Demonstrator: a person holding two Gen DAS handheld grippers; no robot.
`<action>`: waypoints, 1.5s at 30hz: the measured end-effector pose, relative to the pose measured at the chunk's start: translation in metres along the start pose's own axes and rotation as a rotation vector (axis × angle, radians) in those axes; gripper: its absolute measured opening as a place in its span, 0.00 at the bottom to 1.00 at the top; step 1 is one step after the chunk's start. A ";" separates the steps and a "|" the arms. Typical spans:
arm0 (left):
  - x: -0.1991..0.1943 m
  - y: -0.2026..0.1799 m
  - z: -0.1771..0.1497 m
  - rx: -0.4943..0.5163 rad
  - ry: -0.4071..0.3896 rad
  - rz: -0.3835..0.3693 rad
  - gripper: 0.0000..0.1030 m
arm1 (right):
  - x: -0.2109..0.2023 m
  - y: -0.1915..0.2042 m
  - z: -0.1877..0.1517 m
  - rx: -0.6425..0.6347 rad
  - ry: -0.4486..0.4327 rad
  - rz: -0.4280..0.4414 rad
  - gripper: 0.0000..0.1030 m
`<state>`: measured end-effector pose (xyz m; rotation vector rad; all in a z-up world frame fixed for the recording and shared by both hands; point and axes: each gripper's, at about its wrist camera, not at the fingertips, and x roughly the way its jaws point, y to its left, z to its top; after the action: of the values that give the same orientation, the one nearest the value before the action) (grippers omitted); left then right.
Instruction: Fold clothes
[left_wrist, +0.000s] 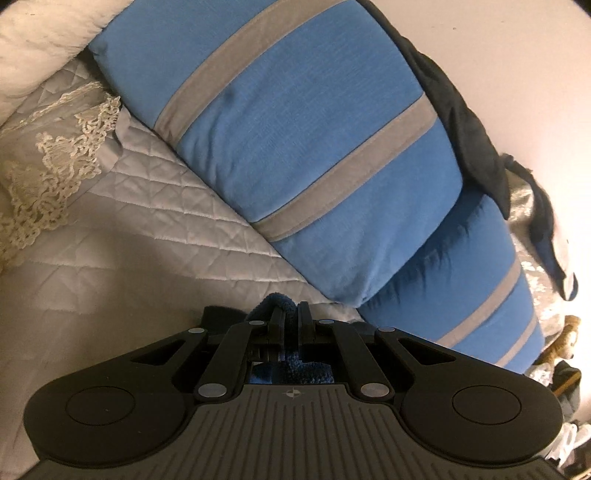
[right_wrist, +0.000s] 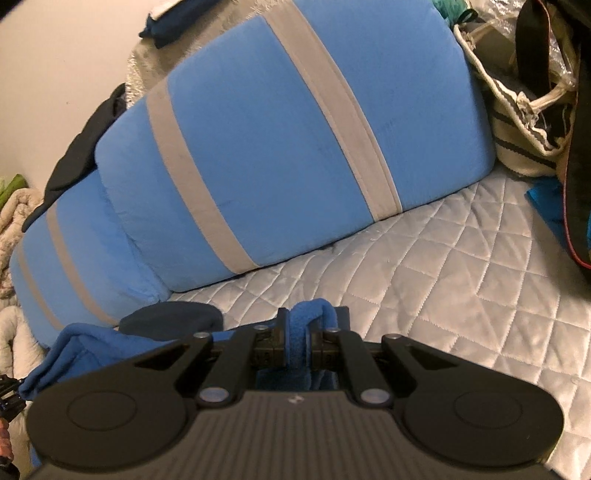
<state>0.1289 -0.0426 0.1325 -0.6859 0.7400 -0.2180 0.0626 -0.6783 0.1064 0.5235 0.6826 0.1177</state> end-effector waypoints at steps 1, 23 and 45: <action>0.004 0.000 0.002 0.001 0.000 0.003 0.06 | 0.006 0.000 0.001 0.000 0.002 -0.005 0.08; 0.068 0.012 -0.001 -0.054 0.004 0.075 0.06 | 0.075 -0.011 -0.007 0.019 0.022 -0.070 0.08; 0.050 -0.029 0.001 0.081 -0.142 0.096 0.70 | 0.056 0.001 -0.004 -0.021 -0.136 -0.050 0.99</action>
<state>0.1675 -0.0848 0.1243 -0.5808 0.6226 -0.1095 0.1032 -0.6604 0.0721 0.4887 0.5611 0.0417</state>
